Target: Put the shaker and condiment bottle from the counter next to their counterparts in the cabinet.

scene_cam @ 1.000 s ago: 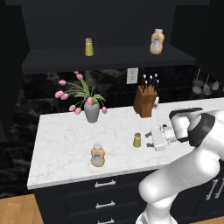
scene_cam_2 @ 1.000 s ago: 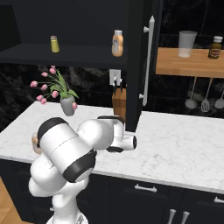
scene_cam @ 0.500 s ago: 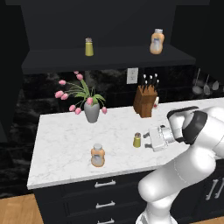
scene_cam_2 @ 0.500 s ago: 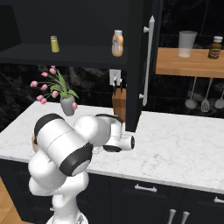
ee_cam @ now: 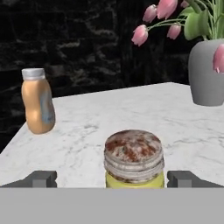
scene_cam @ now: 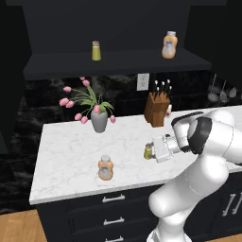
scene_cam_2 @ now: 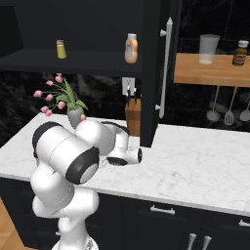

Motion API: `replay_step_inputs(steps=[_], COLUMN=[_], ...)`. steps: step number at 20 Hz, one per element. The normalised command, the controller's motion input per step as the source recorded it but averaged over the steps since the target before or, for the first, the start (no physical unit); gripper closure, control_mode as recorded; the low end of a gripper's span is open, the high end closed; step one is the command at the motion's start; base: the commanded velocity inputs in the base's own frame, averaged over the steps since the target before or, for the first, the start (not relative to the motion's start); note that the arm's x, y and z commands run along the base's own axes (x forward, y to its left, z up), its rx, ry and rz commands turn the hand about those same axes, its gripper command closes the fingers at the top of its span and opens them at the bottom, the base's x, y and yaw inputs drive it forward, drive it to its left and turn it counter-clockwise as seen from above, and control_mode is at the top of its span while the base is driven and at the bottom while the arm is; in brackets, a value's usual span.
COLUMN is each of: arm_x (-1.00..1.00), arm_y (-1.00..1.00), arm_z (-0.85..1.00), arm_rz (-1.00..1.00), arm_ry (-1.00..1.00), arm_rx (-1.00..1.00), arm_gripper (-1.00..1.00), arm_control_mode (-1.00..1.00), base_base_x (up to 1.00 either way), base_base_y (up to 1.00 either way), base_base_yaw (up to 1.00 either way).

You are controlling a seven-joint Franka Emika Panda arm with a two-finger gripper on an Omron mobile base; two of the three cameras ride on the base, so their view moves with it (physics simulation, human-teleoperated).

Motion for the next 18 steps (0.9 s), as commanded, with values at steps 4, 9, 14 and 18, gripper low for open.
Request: replay_step_inputs(steps=[4, 9, 14, 18], arm_x=[0.20, 0.16, 0.00, 0.00], arm_y=[0.25, -0.04, -0.02, 0.28], arm_z=[0.00, 0.13, 0.89, 1.00], arm_rz=[0.00, -0.03, -0.07, -0.07], arm_ry=[0.02, 0.10, 0.00, -0.08], arm_rx=[0.00, -0.01, 0.06, 0.07], arm_gripper=[1.00, 1.00, 1.00, 1.00], arm_control_mode=[-1.00, -1.00, -1.00, -1.00], base_base_x=[0.00, 0.00, 0.00, 0.00], base_base_y=[0.00, 0.00, 0.00, 0.00], base_base_yaw=[0.00, 0.00, 0.00, 0.00])
